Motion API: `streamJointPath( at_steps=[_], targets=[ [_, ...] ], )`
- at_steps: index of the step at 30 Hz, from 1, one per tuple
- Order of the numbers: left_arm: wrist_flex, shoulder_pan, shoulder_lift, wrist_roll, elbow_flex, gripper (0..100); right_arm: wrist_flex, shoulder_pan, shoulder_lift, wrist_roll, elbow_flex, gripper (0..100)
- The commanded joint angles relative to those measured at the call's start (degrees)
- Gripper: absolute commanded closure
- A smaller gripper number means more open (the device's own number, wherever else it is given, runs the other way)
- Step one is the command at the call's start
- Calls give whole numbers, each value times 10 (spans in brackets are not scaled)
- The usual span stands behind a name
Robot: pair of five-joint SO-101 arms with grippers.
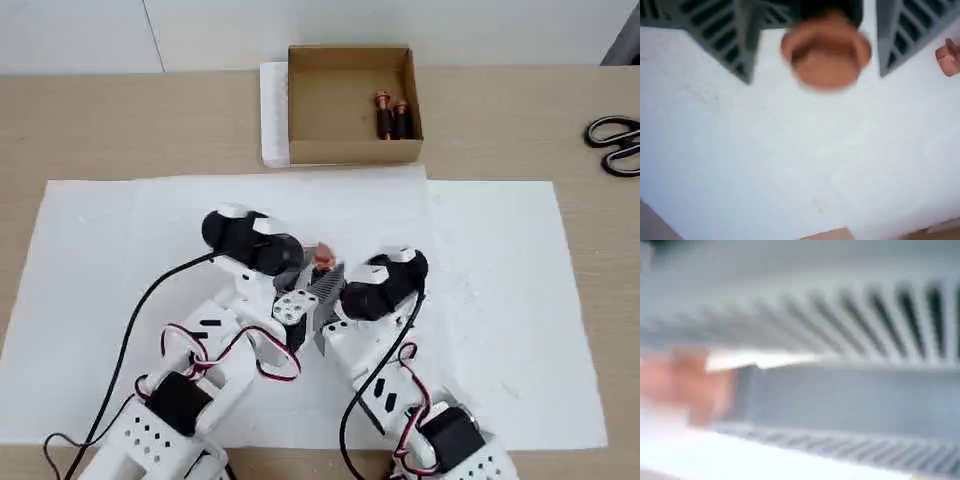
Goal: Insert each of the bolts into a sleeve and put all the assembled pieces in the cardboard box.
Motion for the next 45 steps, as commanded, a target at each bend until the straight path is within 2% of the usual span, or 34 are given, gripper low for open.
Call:
streamJointPath(
  at_steps=[1, 7, 10, 13, 17, 22, 26, 31, 39, 45],
  targets=[
    [11, -4, -8, 0, -28, 793, -12, -1, -5, 6, -8, 995],
    [55, -5, -9, -1, -80, 792, -13, 0, -5, 6, -7, 995],
    [94, -34, -9, -3, -125, 791, -13, 0, -5, 6, -5, 995],
    [129, -103, -9, -4, -164, 791, -12, 1, -5, 6, -7, 995],
    [161, -232, -9, -10, -203, 790, -12, 30, -3, 6, -8, 995],
    [165, -412, -8, -100, -204, 790, 16, 109, 1, 7, -47, 995],
    [195, -501, -8, -178, -192, 790, 62, 206, 23, 29, -127, 995],
    [298, -515, -8, -221, -193, 790, 116, 271, 154, 77, -313, 995],
    [395, -516, -8, -231, -192, 791, 120, 274, 516, 89, -698, 995],
    [439, -518, -8, -231, -192, 791, 119, 271, 787, 89, -951, 995]
  ],
)
